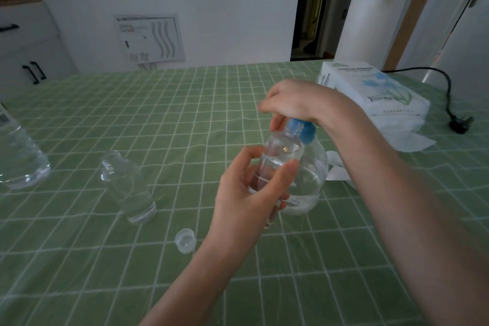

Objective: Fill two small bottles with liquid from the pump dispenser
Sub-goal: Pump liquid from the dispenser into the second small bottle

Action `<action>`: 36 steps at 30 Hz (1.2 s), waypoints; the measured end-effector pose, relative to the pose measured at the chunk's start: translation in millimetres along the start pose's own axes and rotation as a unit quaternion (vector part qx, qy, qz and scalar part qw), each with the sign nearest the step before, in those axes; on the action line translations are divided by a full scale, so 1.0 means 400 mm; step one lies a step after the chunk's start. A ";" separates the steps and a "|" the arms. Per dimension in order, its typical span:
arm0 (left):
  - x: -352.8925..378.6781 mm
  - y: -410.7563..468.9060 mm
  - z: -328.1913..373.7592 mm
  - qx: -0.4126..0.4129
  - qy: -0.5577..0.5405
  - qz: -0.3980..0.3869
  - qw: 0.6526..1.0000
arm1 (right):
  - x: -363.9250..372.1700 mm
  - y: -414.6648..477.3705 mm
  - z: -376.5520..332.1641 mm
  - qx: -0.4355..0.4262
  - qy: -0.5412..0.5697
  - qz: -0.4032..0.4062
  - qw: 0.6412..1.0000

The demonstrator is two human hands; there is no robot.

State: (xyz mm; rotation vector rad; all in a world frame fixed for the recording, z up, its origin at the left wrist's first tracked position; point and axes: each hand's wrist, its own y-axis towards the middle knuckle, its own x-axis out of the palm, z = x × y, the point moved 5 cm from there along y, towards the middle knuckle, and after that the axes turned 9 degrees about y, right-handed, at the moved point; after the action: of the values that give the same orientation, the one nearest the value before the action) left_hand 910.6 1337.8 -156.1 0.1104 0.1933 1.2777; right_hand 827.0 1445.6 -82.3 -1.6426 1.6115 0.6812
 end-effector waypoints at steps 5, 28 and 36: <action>0.000 0.000 0.004 0.000 0.000 -0.004 1.000 | -0.012 -0.002 -0.009 -0.008 -0.005 0.010 1.000; 0.000 -0.002 0.012 -0.001 -0.009 -0.003 1.000 | -0.014 -0.003 -0.020 -0.024 -0.015 0.011 1.000; 0.001 -0.003 0.013 0.000 -0.010 -0.006 1.000 | -0.011 -0.002 -0.015 -0.011 -0.024 -0.003 1.000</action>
State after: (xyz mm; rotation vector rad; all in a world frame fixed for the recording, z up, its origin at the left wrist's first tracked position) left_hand 912.9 1337.8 -151.1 0.1218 0.1777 1.2643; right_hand 826.9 1443.4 -75.2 -1.6327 1.5701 0.7323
